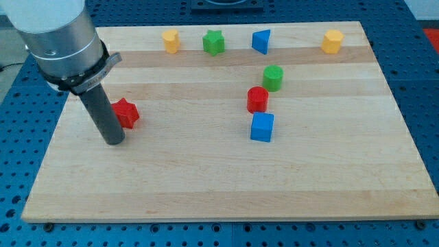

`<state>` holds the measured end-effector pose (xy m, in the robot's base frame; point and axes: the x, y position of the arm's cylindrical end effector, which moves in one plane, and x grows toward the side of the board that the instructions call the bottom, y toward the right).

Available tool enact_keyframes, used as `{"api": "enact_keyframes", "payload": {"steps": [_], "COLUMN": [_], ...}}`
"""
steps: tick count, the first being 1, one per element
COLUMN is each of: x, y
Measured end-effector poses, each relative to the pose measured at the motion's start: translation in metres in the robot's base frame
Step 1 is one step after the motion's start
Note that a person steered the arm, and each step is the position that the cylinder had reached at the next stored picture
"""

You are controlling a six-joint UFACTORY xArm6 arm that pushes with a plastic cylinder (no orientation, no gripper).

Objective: Move the red star to the left of the yellow heart

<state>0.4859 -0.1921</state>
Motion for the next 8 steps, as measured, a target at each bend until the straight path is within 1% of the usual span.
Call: {"api": "enact_keyframes", "payload": {"steps": [2, 3, 4, 5, 6, 7, 8], "x": [-0.057, -0.057, -0.076, -0.097, -0.113, -0.113, -0.125], "y": [0.002, 0.032, 0.041, 0.036, 0.017, -0.023, -0.047]}}
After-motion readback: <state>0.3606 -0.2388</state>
